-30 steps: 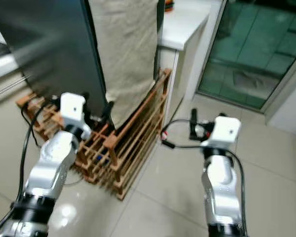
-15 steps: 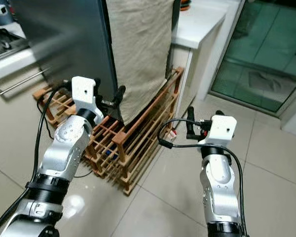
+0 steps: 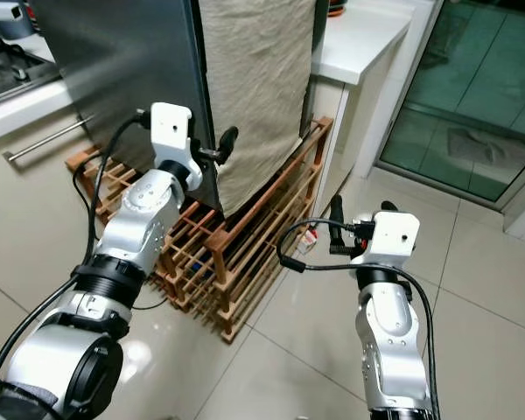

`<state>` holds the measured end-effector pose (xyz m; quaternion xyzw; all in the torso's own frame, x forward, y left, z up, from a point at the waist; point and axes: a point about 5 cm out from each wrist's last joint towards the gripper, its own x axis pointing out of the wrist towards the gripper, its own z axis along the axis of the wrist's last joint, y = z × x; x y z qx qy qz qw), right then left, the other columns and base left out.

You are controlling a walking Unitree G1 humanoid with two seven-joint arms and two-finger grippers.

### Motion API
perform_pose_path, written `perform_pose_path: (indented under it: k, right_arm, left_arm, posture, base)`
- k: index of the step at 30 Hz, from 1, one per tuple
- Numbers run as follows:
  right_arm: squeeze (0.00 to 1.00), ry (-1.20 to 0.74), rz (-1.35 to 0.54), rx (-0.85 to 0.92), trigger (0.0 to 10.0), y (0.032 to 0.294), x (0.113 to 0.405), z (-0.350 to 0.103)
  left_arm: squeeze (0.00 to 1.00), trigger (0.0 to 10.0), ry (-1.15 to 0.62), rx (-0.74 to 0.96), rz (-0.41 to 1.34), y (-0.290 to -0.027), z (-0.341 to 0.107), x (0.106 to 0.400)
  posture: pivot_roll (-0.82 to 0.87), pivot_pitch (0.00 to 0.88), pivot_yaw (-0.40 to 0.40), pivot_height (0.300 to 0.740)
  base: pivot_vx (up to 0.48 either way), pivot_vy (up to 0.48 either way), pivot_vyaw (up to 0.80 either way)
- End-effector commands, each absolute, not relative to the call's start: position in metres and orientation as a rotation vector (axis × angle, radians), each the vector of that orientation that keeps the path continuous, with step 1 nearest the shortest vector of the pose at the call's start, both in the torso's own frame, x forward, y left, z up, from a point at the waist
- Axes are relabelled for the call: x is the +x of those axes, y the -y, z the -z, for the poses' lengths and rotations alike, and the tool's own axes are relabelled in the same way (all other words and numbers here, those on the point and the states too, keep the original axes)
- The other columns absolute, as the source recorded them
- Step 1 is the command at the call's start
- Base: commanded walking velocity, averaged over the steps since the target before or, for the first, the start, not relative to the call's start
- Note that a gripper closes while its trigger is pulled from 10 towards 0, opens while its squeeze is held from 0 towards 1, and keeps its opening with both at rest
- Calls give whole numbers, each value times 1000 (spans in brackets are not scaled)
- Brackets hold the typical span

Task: Restocking fridge

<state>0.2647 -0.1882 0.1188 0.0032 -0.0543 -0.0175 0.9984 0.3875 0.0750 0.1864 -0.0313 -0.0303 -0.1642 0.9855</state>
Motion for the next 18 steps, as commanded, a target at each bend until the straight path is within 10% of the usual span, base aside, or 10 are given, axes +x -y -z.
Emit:
perform_pose_path:
  k: [1,18]
  right_arm:
    - [0,123,25,-6,10000,190,264,-126]
    - [0,103,21,11,10000,183,258,-124]
  left_arm:
    - [0,10000,84,-77,327,-73,-194,391]
    - [0,10000,138,-61,354,-56,-218,404]
  posture:
    - [-186,43,-22,740]
    - [-188,35,7,740]
  base:
    - [0,0,0]
    - [0,0,0]
